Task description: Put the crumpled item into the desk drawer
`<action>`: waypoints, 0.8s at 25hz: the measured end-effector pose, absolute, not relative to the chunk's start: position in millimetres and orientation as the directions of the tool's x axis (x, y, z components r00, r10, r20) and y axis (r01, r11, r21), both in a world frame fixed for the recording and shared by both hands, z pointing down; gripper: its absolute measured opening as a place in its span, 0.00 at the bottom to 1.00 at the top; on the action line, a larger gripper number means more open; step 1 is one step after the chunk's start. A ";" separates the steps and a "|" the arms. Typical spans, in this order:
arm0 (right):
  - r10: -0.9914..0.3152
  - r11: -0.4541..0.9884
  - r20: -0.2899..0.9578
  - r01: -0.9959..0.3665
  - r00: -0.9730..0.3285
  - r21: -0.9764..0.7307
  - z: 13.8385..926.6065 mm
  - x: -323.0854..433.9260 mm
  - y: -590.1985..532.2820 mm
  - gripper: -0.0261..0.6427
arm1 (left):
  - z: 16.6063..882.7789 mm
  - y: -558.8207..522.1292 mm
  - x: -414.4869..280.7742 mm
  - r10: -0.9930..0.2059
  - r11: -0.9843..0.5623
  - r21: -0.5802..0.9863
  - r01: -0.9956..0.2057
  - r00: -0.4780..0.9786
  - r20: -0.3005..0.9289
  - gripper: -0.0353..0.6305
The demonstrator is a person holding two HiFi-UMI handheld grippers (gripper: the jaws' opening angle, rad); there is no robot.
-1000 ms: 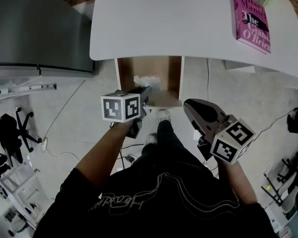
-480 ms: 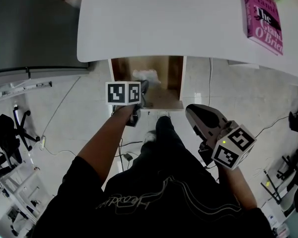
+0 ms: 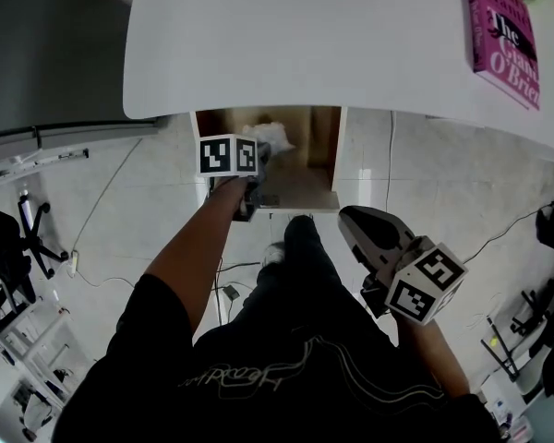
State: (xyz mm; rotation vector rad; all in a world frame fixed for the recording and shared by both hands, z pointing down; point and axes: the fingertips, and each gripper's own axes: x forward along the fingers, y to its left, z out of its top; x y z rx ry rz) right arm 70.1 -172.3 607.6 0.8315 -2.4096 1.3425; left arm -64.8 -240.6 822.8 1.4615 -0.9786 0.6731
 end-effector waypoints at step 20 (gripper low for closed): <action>-0.359 0.378 0.481 -0.596 -0.800 -0.709 617.8 64.2 -163.2 0.11 | 826.3 -255.4 -79.1 -0.264 0.113 0.483 -0.868 0.442 0.857 0.52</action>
